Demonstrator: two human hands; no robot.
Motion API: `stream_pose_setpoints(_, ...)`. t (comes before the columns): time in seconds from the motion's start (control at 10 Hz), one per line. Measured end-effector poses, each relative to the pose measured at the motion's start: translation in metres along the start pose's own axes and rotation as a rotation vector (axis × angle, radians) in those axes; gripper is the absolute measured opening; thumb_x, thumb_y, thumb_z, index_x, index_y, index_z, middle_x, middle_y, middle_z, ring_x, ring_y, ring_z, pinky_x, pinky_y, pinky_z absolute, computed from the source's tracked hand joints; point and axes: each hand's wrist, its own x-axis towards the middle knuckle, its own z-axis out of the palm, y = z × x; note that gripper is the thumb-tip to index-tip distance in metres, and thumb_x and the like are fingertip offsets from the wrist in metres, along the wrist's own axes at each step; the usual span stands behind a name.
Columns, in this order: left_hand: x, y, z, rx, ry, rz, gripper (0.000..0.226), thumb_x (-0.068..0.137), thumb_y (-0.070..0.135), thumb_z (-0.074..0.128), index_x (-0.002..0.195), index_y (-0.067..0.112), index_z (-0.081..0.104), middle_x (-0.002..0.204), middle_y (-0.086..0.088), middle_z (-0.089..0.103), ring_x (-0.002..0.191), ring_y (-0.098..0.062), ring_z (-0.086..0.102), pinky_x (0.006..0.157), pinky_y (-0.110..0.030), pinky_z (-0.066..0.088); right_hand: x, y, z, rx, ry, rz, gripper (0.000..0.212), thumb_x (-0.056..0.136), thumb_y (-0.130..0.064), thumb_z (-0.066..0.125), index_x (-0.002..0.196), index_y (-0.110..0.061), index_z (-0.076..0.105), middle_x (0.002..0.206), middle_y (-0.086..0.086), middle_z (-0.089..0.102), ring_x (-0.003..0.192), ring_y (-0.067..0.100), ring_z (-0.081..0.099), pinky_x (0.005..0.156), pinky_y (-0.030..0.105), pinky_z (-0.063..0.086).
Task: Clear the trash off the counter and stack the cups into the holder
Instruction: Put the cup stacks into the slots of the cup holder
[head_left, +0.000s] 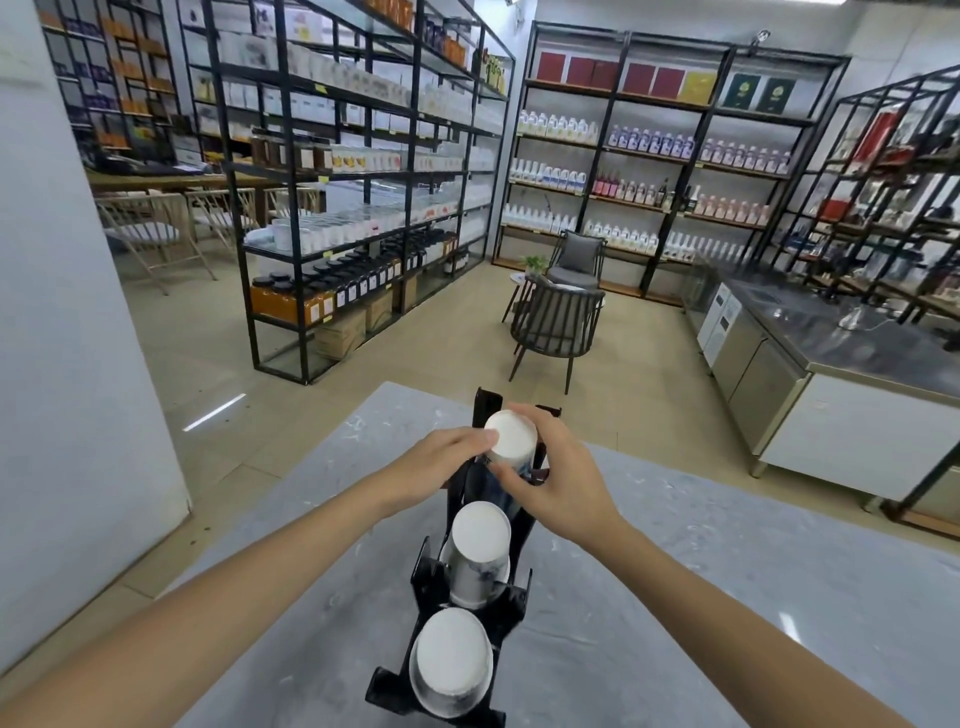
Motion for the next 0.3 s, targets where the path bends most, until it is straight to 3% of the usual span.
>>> stream_pose_setpoints(0.1,-0.003,0.001,0.003,0.048,0.051,0.024,0.05,0.094,0.064,0.049,0.129,0.033,0.064,0.129,0.014,0.068,0.124,-0.002,0.058,0.114,-0.036,0.04,-0.002,-0.005,-0.004,-0.011,-0.018,-0.004,0.062,0.089,-0.044,0.074,0.143,-0.031,0.046,0.131,-0.015,0.06,0.117,0.009,0.058,0.083,0.041,0.059)
stream_pose_setpoints(0.2,-0.014,0.008,0.007,0.12,0.099,0.06,0.062,0.086,0.076,0.044,0.145,0.055,0.04,0.156,0.017,0.043,0.142,-0.005,0.039,0.119,-0.033,0.03,-0.008,-0.009,-0.01,-0.047,-0.037,-0.003,0.07,0.088,-0.044,0.074,0.148,-0.033,0.04,0.14,-0.014,0.055,0.126,0.008,0.053,0.097,0.034,0.053)
stream_pose_setpoints(0.3,-0.029,0.02,0.003,0.338,0.141,0.191,0.056,0.091,0.071,0.043,0.145,0.063,0.03,0.162,0.015,0.033,0.148,-0.005,0.029,0.119,-0.033,0.026,-0.011,-0.014,-0.026,-0.083,-0.031,-0.025,0.075,0.087,-0.045,0.074,0.151,-0.029,0.038,0.145,-0.008,0.05,0.131,0.01,0.049,0.103,0.035,0.05)
